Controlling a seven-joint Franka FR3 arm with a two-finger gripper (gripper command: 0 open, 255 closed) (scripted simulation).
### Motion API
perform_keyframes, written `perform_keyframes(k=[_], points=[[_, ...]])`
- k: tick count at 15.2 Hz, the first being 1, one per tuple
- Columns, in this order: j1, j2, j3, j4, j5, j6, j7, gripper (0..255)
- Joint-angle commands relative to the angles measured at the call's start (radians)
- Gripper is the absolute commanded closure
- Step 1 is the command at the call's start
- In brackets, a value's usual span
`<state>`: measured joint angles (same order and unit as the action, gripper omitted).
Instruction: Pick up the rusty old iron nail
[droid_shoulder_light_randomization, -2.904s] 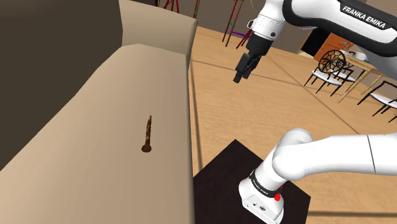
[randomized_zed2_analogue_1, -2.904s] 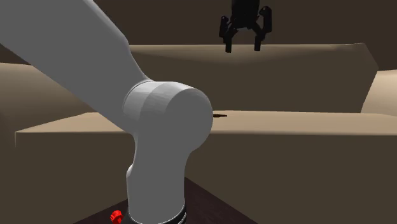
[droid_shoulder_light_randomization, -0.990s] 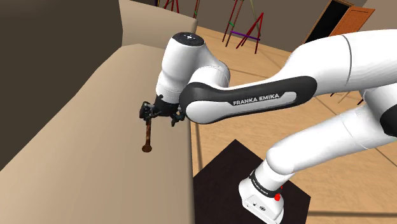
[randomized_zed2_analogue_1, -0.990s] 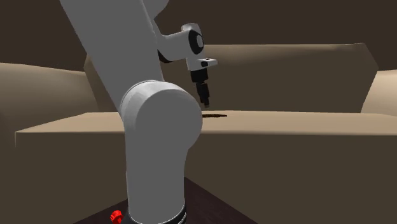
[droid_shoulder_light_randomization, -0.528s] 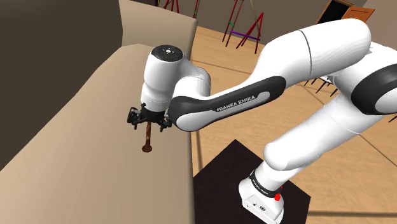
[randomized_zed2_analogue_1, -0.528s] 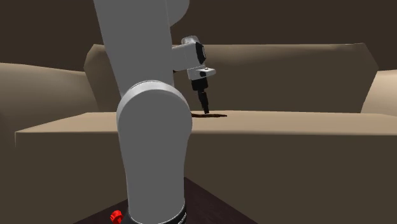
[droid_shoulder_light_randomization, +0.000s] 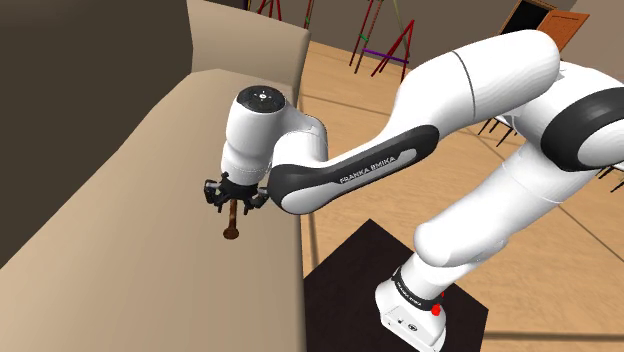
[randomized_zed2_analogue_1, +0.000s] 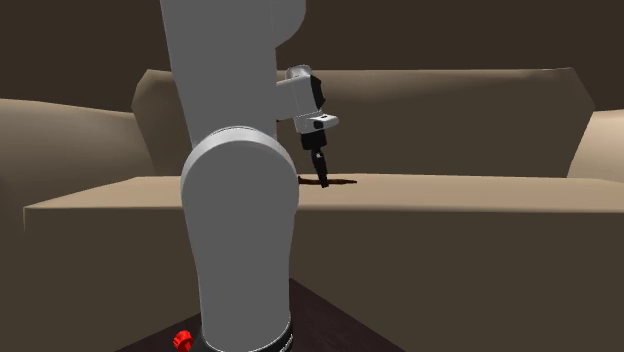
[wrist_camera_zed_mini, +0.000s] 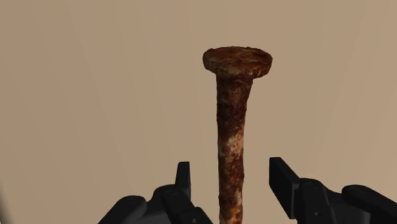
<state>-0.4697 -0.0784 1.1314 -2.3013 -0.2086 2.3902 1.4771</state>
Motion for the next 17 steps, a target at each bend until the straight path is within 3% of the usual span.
perform_keyframes(k=[1, 7, 17], points=[[-0.001, 0.005, 0.0, -0.004, -0.002, 0.006, 0.002, 255], [-0.001, 0.007, 0.002, -0.001, -0.005, 0.003, 0.005, 255], [0.062, -0.126, -0.081, 0.061, 0.17, -0.116, -0.141, 255]])
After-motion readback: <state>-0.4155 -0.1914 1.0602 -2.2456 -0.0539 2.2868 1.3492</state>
